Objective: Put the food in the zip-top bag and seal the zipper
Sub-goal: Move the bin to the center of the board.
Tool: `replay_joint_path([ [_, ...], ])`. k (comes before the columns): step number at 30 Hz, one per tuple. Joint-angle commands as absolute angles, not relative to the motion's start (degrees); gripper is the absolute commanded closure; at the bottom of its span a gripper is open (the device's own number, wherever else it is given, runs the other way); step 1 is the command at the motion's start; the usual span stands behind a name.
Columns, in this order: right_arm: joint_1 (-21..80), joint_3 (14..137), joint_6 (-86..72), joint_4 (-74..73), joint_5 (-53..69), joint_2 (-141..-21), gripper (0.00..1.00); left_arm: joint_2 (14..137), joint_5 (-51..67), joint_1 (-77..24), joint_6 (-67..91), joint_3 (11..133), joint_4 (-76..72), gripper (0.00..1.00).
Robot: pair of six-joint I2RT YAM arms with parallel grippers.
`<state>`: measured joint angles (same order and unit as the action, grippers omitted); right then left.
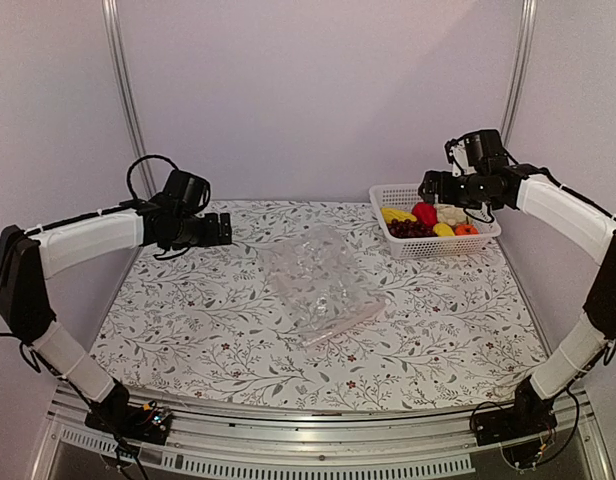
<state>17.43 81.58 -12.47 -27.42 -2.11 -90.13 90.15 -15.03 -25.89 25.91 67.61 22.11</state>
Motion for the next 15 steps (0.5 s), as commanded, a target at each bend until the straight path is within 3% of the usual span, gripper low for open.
replay_joint_path([
  [1,18.04,85.16,-11.71,-27.39,0.41,-93.82,0.02,82.78,-14.76,-26.36,28.29,61.41,19.7,0.0],
  [7,19.48,95.6,-9.53,-33.71,2.52,-104.41,0.2,77.99,-15.59,-27.32,28.47,57.51,19.82,0.0],
  [11,20.66,101.77,-9.83,-36.52,3.56,-112.21,0.23,75.79,-10.81,-27.53,27.54,56.57,17.56,0.0],
  [15,21.74,105.35,-10.3,-37.81,5.2,-118.1,0.23,73.32,-16.8,-28.15,26.7,55.72,17.1,0.0],
])
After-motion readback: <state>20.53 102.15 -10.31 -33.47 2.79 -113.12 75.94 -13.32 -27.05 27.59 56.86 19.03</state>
